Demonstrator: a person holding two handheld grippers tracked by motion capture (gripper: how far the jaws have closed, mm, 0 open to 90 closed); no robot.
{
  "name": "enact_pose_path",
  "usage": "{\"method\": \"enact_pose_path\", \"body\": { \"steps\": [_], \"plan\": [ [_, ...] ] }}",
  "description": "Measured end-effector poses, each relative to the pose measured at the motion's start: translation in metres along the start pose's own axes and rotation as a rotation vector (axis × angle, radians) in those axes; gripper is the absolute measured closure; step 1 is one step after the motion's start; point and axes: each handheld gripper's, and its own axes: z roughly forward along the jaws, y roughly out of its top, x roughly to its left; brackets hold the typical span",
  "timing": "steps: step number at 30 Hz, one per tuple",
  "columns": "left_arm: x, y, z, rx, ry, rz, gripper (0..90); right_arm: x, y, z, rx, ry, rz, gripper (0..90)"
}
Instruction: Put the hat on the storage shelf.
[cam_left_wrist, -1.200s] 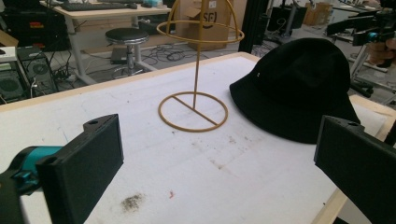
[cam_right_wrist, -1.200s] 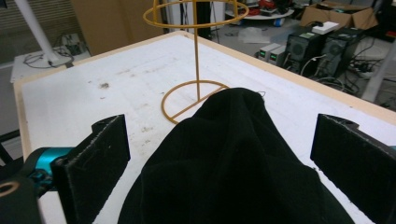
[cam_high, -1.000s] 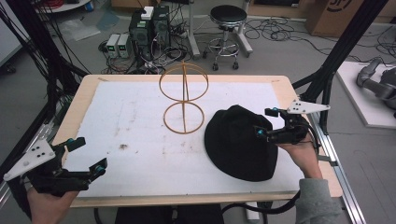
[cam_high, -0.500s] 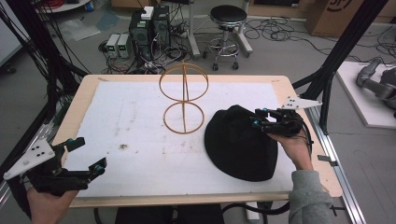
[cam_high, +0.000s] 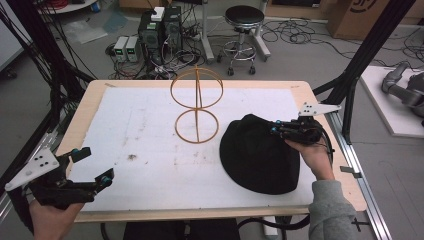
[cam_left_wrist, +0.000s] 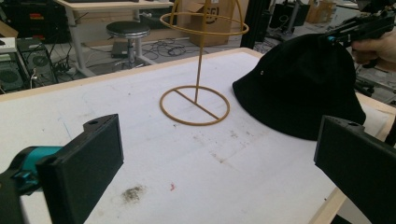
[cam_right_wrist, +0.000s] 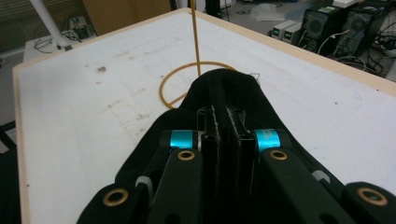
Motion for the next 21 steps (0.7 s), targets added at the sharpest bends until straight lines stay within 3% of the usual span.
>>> {"method": "enact_pose_path", "body": {
  "steps": [6, 11, 21],
  "plan": [
    [0.001, 0.000, 0.000, 0.001, 0.001, -0.002, 1.7, 0.008, 0.017, -0.007, -0.002, 0.020, -0.027, 86.3],
    [0.002, 0.000, -0.001, -0.003, -0.001, -0.006, 1.7, 0.016, 0.045, -0.018, -0.003, 0.047, -0.069, 86.4],
    [0.007, 0.002, -0.004, -0.021, -0.001, -0.026, 1.7, 0.019, 0.089, -0.042, -0.027, 0.081, -0.114, 86.4]
  ]
}}
